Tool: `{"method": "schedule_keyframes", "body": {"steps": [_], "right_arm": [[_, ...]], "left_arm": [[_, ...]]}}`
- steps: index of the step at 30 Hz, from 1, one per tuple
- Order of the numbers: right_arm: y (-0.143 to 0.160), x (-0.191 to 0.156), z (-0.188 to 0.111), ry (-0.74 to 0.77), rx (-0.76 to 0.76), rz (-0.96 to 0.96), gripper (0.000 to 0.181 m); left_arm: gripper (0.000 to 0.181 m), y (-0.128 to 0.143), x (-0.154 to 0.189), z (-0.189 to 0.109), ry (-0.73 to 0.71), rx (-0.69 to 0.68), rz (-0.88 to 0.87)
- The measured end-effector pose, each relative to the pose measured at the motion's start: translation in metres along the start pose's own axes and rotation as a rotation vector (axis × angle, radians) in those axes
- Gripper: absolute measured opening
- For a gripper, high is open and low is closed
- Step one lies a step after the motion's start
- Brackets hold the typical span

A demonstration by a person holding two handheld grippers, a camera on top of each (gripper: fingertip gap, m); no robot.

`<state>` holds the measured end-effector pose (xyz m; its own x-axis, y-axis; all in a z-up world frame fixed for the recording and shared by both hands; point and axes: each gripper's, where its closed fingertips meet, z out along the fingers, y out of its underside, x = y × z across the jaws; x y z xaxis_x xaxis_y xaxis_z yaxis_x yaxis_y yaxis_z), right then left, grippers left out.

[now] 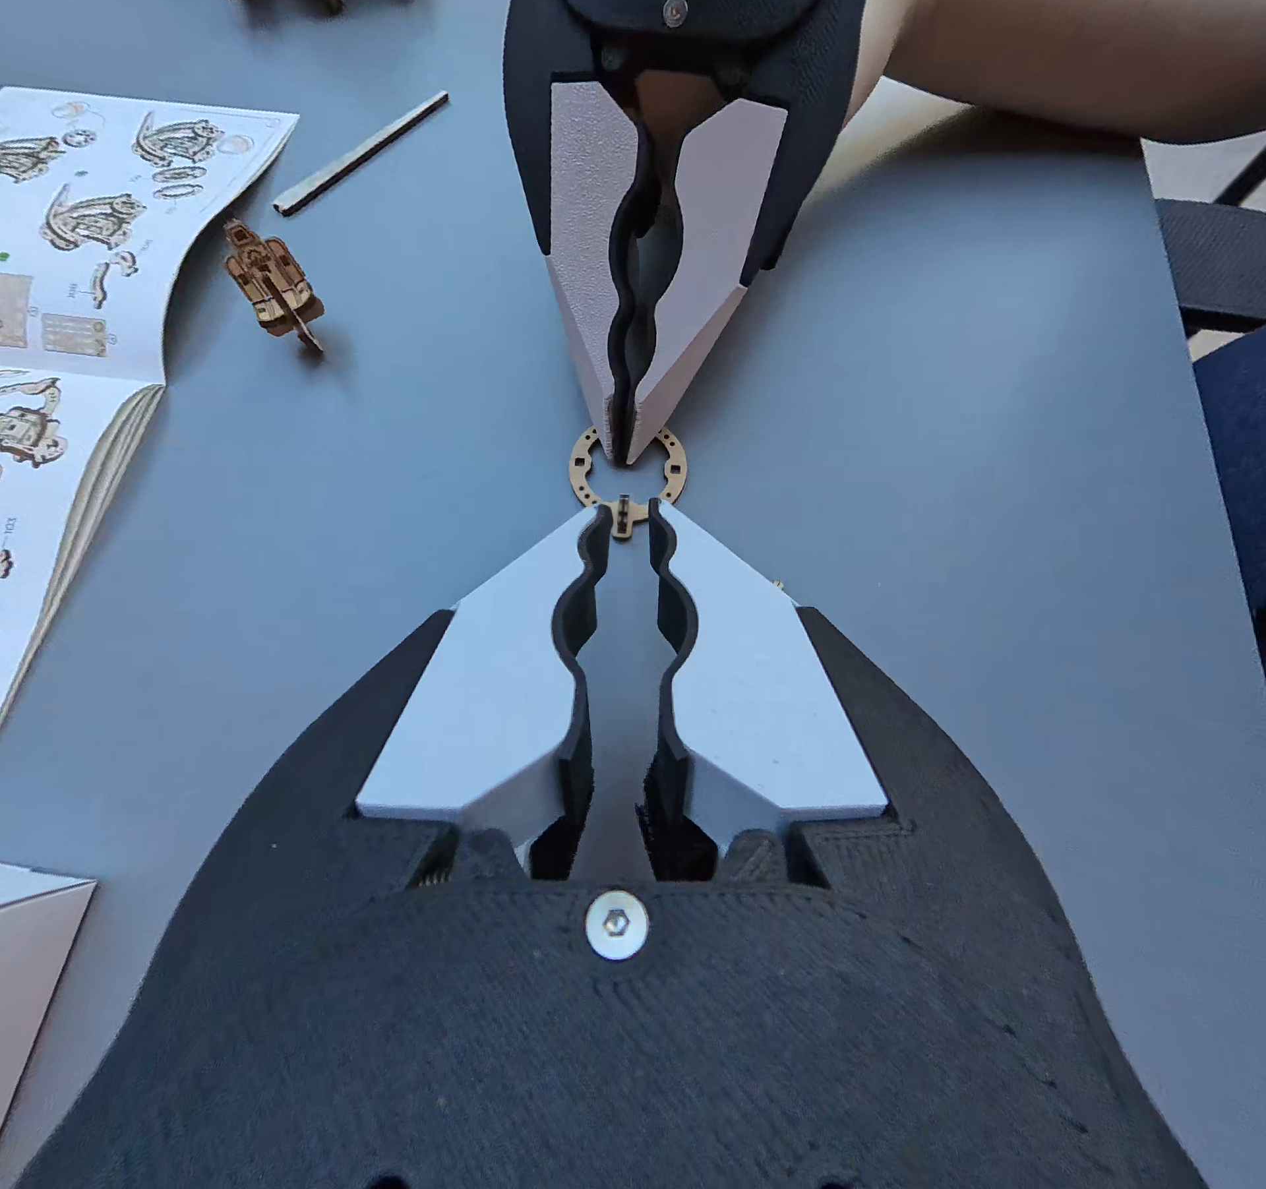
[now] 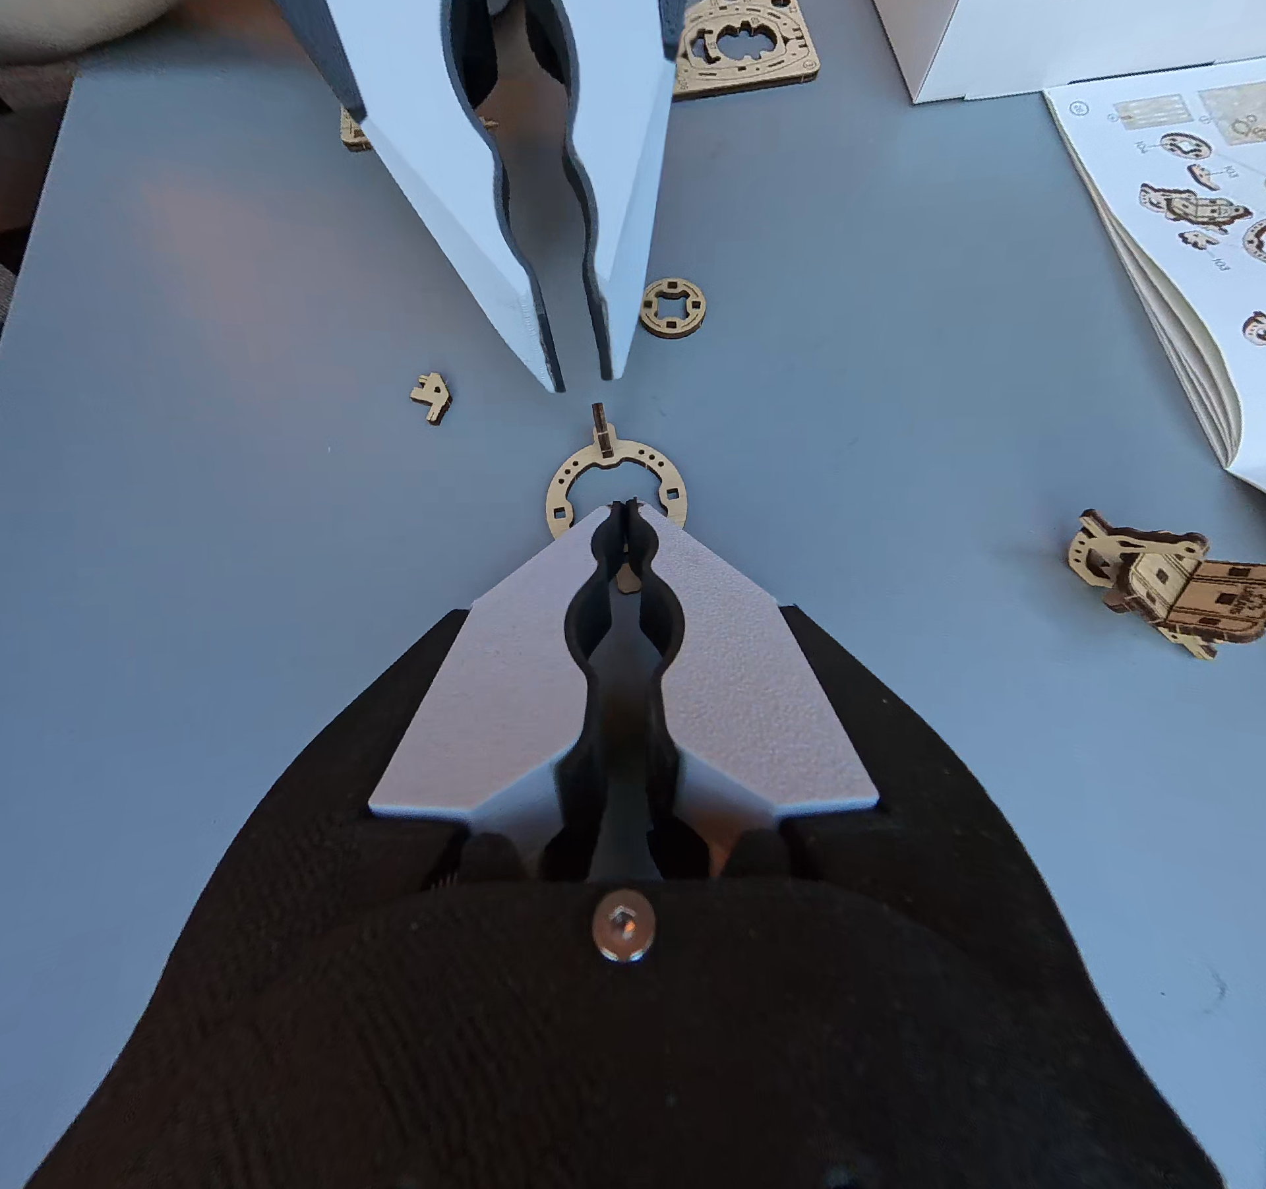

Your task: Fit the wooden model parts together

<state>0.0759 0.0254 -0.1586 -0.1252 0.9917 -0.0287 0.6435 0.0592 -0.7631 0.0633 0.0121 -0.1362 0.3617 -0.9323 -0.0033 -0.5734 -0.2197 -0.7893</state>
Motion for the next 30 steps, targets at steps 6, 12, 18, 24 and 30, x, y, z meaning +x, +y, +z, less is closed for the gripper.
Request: {"method": "schedule_keyframes", "body": {"steps": [6,12,18,24,30], "right_arm": [[0.000,0.000,0.000,-0.003,0.000,0.004,0.000],[0.000,0.000,0.000,-0.007,0.000,0.009,0.000],[0.000,0.000,0.000,-0.006,0.000,0.008,0.000],[0.001,0.000,0.000,0.001,-0.001,0.006,0.000],[0.001,0.000,0.000,0.008,0.000,0.001,0.000]], "left_arm": [[0.014,0.005,-0.002,0.006,0.019,-0.060,0.047],[0.007,0.000,-0.001,0.008,0.048,-0.082,0.072],[0.007,0.003,-0.001,0.012,0.061,-0.115,0.066],[0.003,0.008,-0.005,0.015,0.045,-0.133,0.067],[0.001,0.005,-0.003,0.017,0.045,-0.139,0.081]]}}
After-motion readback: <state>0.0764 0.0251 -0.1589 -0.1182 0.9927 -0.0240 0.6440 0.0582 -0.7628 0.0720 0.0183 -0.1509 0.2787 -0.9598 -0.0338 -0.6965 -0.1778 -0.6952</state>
